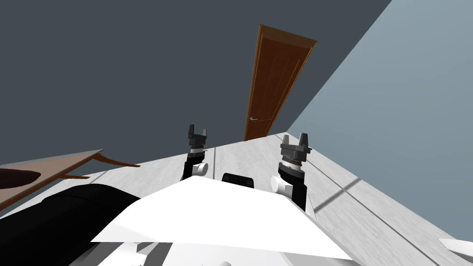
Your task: Pull the door open
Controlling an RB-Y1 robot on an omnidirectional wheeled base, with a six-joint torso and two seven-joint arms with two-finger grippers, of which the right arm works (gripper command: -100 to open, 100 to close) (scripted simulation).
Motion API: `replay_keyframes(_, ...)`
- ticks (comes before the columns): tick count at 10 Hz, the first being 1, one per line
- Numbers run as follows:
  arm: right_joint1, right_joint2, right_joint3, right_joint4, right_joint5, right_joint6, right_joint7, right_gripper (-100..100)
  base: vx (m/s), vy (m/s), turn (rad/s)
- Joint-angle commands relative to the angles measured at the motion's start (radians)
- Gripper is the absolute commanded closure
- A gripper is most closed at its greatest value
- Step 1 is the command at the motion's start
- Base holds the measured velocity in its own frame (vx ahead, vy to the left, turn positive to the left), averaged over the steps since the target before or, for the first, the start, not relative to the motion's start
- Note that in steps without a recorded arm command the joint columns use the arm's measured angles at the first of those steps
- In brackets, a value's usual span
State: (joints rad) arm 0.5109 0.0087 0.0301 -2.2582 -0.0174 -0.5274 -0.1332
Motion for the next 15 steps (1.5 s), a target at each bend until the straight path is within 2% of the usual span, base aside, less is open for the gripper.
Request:
replay_keyframes(1,-0.012,-0.01,0.0,0.031,-0.009,-0.006,0.006,-100,0.056,-0.03,0.099)
replay_keyframes(6,-0.042,-0.032,0.0,0.114,-0.034,-0.02,0.02,-100,0.096,-0.042,0.083)
replay_keyframes(8,-0.059,-0.043,0.0,0.159,-0.047,-0.028,0.028,-100,0.092,-0.04,0.117)
replay_keyframes(9,-0.073,-0.051,0.0,0.195,-0.058,-0.035,0.035,-100,0.087,-0.053,0.153)
replay_keyframes(15,-0.118,-0.073,-0.001,0.316,-0.094,-0.057,0.056,-100,0.097,-0.06,0.096)
